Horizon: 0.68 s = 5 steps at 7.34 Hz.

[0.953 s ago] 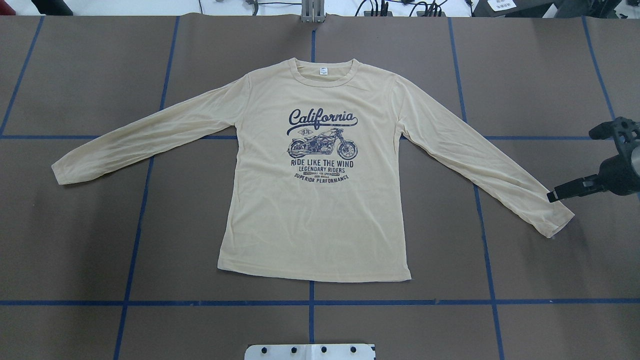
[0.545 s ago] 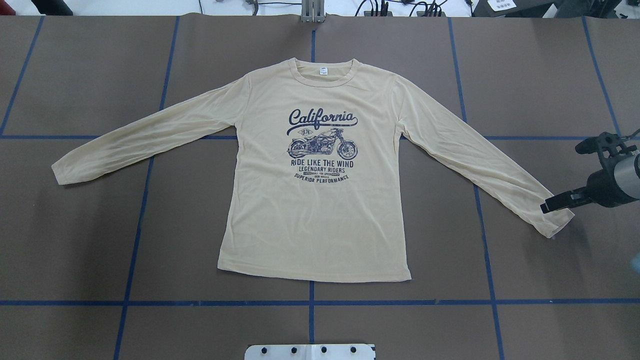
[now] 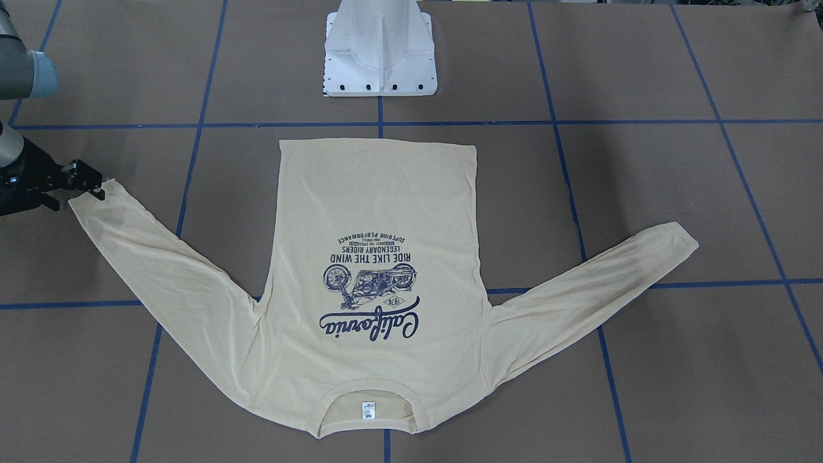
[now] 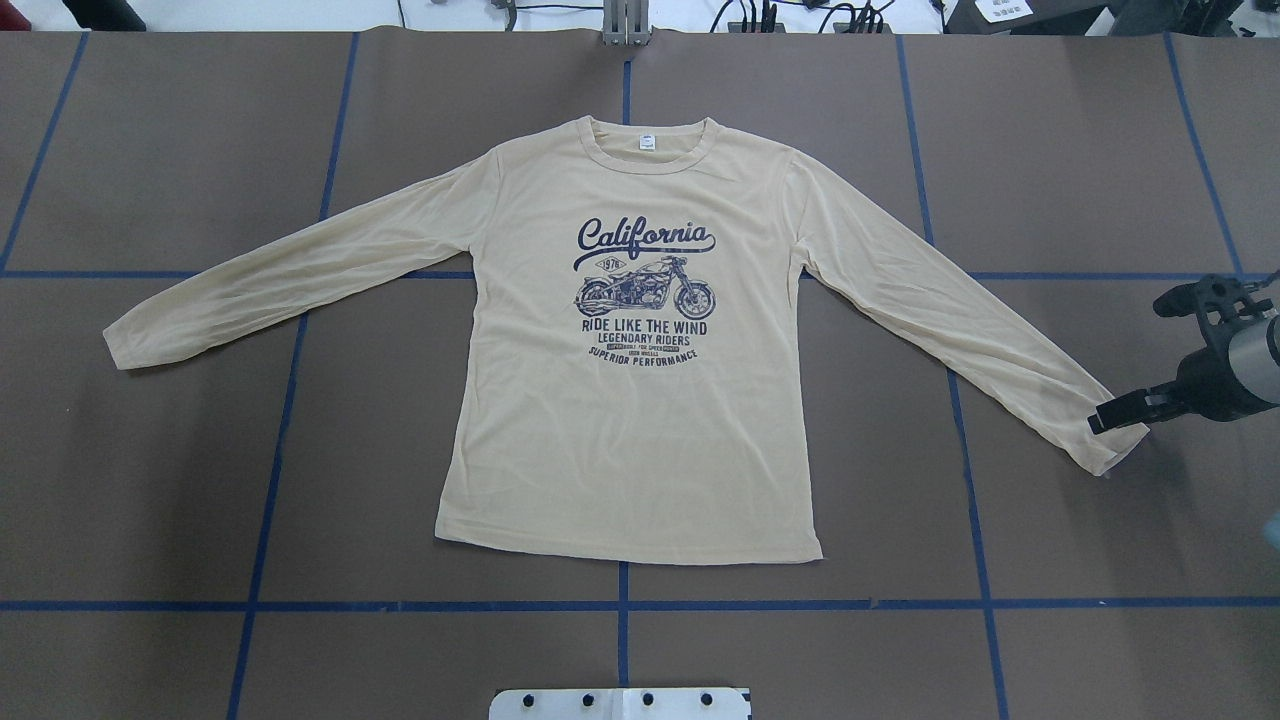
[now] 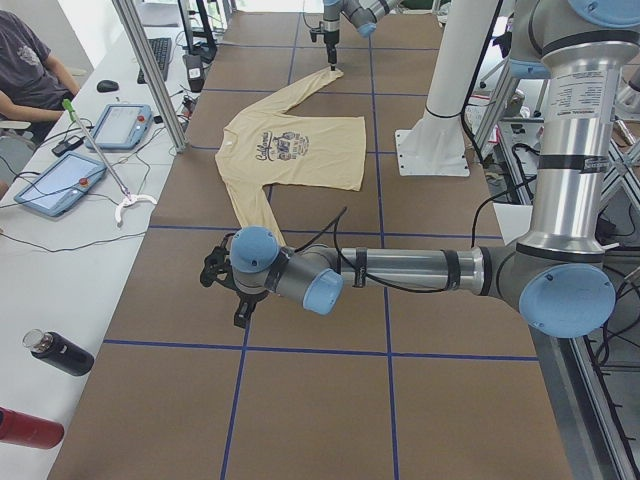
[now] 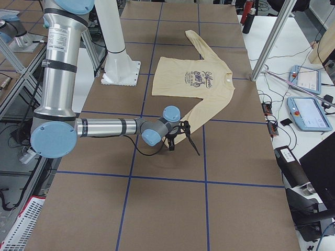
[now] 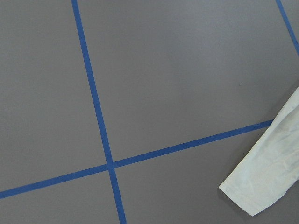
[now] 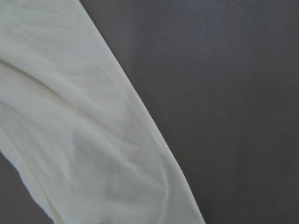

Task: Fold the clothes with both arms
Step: 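Lower the right gripper and grasp the cuff of the sleeve nearest it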

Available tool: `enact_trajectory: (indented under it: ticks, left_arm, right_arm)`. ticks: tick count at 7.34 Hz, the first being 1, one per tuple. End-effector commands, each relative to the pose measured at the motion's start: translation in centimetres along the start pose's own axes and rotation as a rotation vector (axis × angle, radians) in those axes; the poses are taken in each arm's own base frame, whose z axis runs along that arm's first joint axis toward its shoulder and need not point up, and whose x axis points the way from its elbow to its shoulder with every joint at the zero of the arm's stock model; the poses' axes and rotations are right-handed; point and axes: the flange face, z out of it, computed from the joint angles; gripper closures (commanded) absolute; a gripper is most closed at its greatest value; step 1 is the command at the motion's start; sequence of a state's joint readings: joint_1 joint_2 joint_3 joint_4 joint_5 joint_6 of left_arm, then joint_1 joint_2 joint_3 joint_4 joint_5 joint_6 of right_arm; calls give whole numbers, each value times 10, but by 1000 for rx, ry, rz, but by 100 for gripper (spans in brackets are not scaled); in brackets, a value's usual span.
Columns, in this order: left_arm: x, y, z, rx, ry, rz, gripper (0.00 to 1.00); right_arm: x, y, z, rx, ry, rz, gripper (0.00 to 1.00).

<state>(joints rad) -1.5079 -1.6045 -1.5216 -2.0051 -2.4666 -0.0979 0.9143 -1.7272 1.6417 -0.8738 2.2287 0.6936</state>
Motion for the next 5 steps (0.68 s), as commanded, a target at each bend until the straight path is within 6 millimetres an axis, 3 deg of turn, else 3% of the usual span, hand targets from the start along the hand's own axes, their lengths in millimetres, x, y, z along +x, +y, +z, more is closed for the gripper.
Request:
enact_trajectory:
  ticks: [1, 2, 3, 5]
  left_arm:
    - [0, 0, 0, 1, 0, -1, 0]
    - [0, 0, 0, 0, 0, -2, 0]
    - [1, -1, 0, 2, 0, 0, 0]
    - [0, -2, 0, 2, 0, -1, 0]
  right_arm:
    - [2, 1, 1, -5, -1, 4, 73]
    - [1, 0, 0, -3, -3, 1, 91]
    - [-1, 0, -2, 1, -7, -1, 100]
    - [-9, -2, -11, 3, -39, -2, 100]
